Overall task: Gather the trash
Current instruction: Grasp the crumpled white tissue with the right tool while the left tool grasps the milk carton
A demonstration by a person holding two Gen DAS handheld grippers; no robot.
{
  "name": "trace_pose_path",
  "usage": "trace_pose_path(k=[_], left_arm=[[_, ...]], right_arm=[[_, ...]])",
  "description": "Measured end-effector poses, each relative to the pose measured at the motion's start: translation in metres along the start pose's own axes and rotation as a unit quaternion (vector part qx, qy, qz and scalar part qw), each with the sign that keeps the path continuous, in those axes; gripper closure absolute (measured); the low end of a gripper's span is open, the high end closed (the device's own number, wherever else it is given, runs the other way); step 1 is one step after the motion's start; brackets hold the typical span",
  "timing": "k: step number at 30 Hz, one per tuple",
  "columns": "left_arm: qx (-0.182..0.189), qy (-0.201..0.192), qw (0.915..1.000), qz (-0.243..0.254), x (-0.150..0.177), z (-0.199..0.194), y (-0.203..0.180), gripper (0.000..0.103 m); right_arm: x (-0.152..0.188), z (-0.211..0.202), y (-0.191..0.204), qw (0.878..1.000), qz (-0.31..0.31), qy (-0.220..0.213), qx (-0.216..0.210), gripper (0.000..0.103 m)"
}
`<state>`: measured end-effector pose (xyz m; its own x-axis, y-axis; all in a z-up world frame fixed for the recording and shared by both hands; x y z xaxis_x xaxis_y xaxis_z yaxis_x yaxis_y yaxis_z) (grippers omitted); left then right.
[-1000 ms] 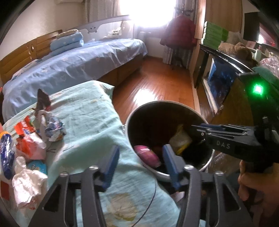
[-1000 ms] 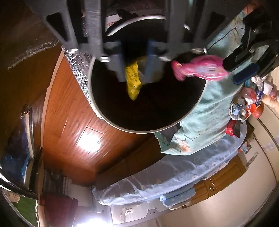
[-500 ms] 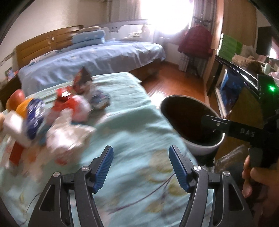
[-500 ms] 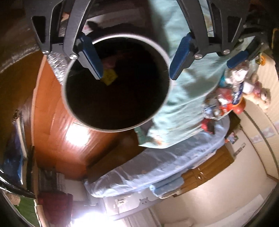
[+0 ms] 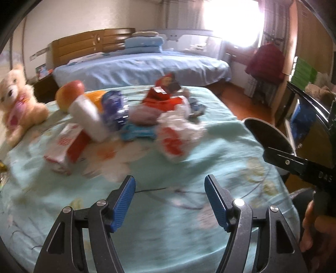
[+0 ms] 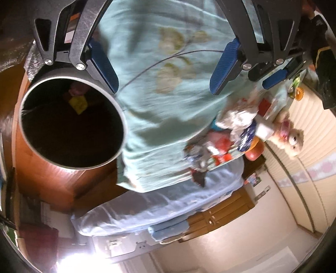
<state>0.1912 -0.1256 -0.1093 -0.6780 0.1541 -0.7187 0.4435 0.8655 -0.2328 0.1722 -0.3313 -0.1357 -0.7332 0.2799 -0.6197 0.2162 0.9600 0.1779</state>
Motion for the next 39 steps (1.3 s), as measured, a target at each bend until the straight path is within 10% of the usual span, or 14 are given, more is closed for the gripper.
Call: trace_pose_path(k=[16, 35, 37, 39], left_arm=[[-0.062, -0.014, 0.9967, -0.051, 0.017, -0.052, 0.051, 0.029], [-0.115, 0.016, 0.9905, -0.074, -0.032, 0.004, 0.136, 0.024], [-0.104, 0.022, 0.9916, -0.074, -0.033, 0.01, 0.138, 0.051], [-0.096, 0.025, 0.9923, -0.074, -0.034, 0.014, 0.141, 0.057]], right_arm=[[0.016, 0.009, 0.079, 0.998, -0.039, 0.014, -0.045, 0.012], [-0.007, 0.047, 0.114, 0.997, -0.037, 0.03, -0.055, 0.014], [-0.008, 0.05, 0.116, 0.997, -0.036, 0.03, -0.055, 0.033], [-0.007, 0.053, 0.117, 0.997, -0.035, 0.036, -0.057, 0.052]])
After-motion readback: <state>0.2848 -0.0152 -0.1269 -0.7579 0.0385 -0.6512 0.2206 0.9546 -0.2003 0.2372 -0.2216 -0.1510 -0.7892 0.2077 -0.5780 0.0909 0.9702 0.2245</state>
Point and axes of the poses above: each gripper's, at about its wrist camera, not at the fingertips, and z roughly the way its jaws point, y to its left, x to its underside, the point moved 9 cm from there along z, roughly the way its jaws point, and after that the axes turned 14 degrees about x, right-handed, at the moved point
